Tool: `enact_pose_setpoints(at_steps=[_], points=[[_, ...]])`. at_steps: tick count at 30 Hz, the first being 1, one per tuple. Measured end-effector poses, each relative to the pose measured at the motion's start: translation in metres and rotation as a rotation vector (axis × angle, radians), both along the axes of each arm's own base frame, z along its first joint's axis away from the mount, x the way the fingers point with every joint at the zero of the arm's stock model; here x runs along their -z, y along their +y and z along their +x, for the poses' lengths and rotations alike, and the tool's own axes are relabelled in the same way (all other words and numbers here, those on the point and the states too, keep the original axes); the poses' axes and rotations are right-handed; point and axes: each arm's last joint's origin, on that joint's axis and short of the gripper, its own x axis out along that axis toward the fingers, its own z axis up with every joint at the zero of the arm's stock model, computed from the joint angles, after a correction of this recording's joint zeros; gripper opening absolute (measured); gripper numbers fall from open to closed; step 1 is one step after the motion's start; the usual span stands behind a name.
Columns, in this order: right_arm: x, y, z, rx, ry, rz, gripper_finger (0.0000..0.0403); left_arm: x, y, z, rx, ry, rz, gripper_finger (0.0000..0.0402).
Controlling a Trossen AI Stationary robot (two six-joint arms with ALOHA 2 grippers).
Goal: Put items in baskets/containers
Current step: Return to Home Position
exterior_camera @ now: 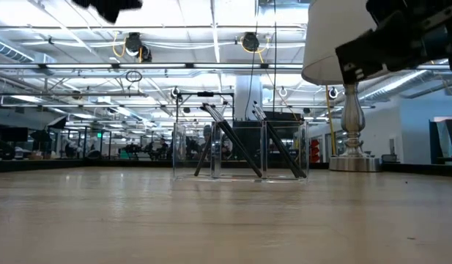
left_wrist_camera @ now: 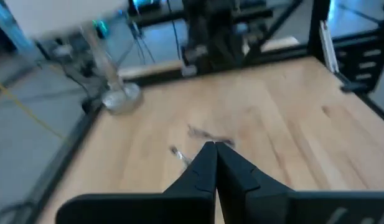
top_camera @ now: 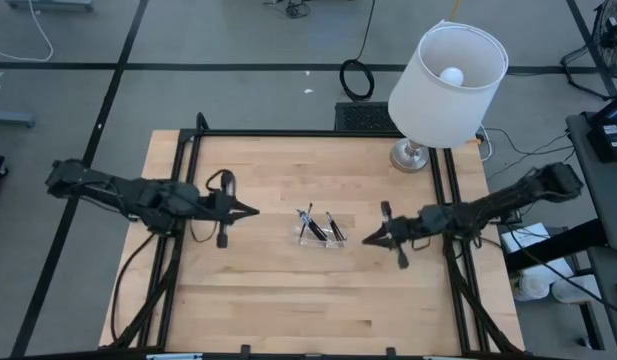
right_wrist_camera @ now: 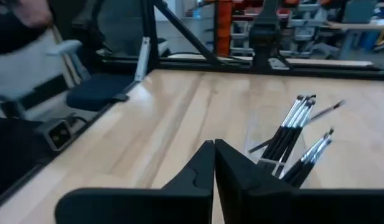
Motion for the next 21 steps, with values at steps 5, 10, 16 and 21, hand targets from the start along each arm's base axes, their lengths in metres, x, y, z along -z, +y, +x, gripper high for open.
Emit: enact_pose_setpoints(at_steps=[5,10,16,21], points=[[0.002,-0.017,-0.016,0.019,-0.048,0.037,0.0,0.029,0.006,-0.014,0.057,-0.055,-0.072,0.0002],[0.013,-0.026,-0.042,0.049,-0.199,0.083,0.0,0.062,0.006,-0.04,0.017,-0.183,-0.084,0.0001],[0.001,-0.033,-0.053,0.111,-0.294,0.183,0.0,0.088,0.007,-0.054,-0.029,-0.27,-0.104,0.0001],[-0.008,-0.035,-0.061,0.131,-0.388,0.141,0.0,0.105,0.008,-0.063,-0.064,-0.371,-0.066,0.0001]])
